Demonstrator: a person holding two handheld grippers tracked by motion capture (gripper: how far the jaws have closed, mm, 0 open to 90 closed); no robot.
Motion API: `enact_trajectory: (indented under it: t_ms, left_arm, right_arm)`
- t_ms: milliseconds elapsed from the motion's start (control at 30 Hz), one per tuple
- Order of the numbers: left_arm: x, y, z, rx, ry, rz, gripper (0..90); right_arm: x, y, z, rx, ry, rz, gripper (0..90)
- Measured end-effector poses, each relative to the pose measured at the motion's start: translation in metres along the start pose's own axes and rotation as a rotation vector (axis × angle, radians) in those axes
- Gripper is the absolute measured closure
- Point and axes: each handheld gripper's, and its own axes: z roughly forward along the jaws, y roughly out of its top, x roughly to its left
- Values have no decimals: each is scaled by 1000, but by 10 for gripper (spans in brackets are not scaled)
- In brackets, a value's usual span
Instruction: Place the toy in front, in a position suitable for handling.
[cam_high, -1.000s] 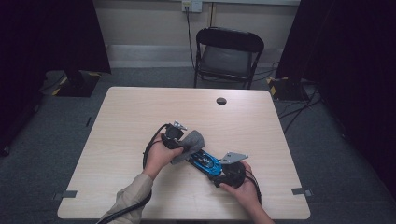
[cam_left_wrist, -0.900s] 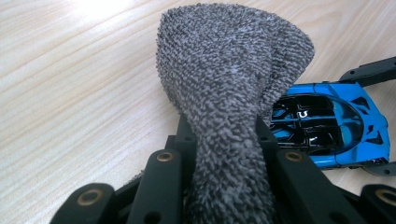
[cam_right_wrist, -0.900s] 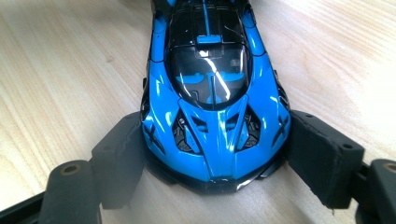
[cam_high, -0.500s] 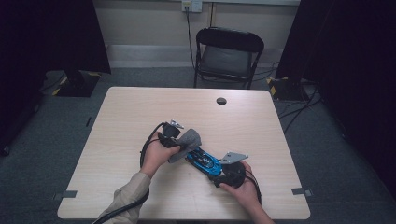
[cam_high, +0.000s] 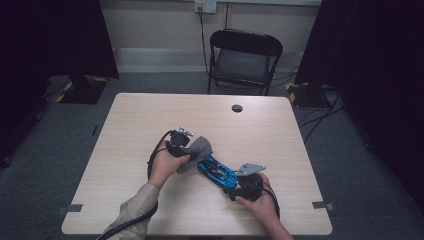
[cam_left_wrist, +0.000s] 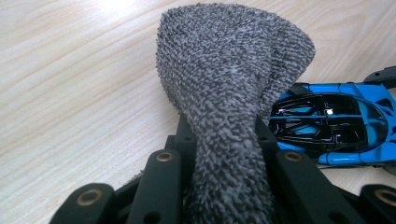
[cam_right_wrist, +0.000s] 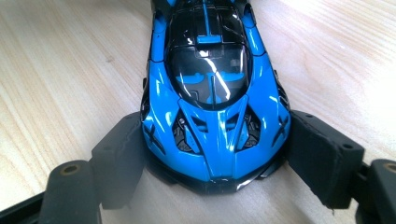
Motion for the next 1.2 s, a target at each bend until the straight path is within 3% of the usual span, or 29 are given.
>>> enact_trajectory:
  t_ms: [167,267,467,700,1000,1200]
  left_arm:
    - [2,-2,-6,-3,10,8,720]
    - [4,-6,-12,-11,-2,-6,720]
    - [4,-18,-17,-17,-12,10,719]
    - [6,-35,-12,-16,-20,-9,717]
    - [1,-36,-5,5,-29,12,717]
    - [-2,-38,2,16,-31,21,717]
  right_arm:
    - [0,0,0,0,0,0,238]
    - [0,0,0,0,0,0,237]
    - [0,0,0,1,-2,0,236]
    - [0,0,0,3,-2,0,232]
    - [1,1,1,10,-19,16,194]
    - [2,-1,-1,20,4,5,154]
